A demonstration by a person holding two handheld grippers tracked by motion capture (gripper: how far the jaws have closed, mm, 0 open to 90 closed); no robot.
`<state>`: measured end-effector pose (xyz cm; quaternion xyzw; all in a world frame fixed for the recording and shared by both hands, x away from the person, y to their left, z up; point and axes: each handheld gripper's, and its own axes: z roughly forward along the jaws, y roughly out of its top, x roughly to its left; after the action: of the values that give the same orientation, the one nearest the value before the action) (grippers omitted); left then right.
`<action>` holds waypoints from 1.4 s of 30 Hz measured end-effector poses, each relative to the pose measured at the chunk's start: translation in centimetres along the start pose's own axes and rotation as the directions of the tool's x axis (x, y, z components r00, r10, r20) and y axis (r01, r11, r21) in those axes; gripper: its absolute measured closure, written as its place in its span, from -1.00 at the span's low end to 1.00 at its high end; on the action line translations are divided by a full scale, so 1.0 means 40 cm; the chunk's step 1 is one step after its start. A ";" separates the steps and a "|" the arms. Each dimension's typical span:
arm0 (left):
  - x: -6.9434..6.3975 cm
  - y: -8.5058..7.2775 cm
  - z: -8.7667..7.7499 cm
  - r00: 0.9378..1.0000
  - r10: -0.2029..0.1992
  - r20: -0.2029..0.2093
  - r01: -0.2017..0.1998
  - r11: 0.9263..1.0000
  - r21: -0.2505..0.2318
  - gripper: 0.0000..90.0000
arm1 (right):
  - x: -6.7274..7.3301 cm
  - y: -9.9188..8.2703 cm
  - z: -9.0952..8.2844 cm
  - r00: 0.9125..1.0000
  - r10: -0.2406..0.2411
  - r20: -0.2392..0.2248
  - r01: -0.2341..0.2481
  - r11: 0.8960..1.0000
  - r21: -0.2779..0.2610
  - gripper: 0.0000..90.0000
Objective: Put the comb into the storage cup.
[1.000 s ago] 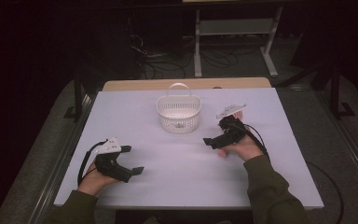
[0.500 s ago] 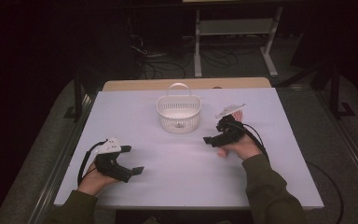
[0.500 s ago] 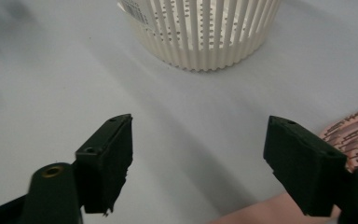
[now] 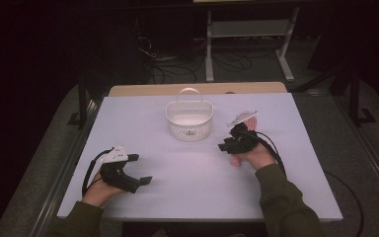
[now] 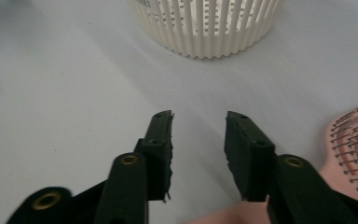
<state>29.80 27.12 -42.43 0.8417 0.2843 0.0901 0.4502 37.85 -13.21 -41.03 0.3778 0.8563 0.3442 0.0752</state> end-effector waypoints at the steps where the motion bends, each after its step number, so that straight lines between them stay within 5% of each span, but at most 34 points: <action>1: 0.000 0.000 0.000 1.000 0.001 0.000 -0.001 1.000 0.000 -1.00 | 0.000 0.000 0.000 1.000 0.000 0.000 0.000 1.000 0.000 0.46; 8: 0.000 0.000 0.000 1.000 0.001 0.000 -0.001 1.000 0.000 -1.00 | -0.003 -0.006 0.006 1.000 0.003 -0.020 -0.002 0.999 0.035 0.97; 42: 0.003 -0.002 -0.001 1.000 -0.006 -0.002 0.006 1.000 -0.001 -1.00 | 0.007 -0.041 0.018 1.000 -0.015 -0.020 0.018 0.987 0.160 0.99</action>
<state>29.86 27.27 -42.49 0.8405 0.2875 0.0899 0.4505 36.94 -13.41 -42.59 0.3722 0.8850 0.2770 0.0393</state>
